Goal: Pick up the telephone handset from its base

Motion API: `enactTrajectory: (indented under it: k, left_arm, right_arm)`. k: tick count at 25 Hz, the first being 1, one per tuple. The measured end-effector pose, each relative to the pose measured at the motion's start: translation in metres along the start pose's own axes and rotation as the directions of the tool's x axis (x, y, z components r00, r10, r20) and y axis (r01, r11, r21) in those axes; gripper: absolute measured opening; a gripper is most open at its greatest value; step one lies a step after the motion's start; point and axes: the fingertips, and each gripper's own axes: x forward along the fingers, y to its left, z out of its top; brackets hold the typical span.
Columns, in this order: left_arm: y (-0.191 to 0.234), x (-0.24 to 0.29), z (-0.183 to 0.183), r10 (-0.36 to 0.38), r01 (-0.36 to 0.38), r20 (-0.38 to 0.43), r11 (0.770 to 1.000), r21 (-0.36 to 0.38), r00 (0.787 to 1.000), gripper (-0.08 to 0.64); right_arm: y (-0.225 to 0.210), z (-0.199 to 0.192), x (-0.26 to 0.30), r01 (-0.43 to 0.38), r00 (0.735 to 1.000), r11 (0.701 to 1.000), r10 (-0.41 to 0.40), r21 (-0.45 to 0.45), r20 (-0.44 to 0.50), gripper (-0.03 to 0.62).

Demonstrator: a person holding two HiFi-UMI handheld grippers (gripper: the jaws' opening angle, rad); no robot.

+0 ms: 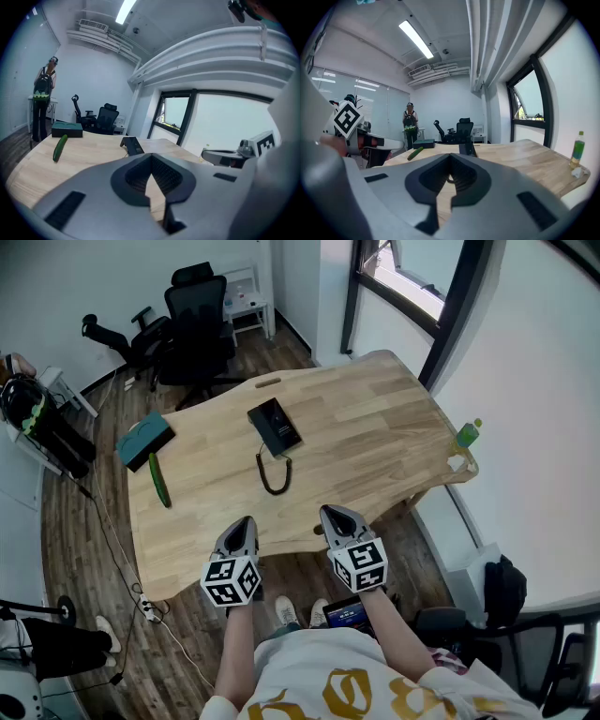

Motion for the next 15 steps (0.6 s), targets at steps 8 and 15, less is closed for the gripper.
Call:
enactTrajectory:
  k: [8,15]
  left_arm:
    - [-0.006,0.004,0.002,-0.001,0.001,0.0,1.0,-0.004,1.0,0.006]
    - [-0.013,0.005,0.004,0.012,-0.012,0.008,1.0,-0.006,1.0,0.006]
  right_arm:
    - [-0.008,-0.001,-0.005,-0.003,1.0,1.0,0.003,-0.006,-0.002,0.005]
    - [-0.019,-0.011,-0.011,-0.025,0.999,0.999,0.026,0.038,-0.027,0.005]
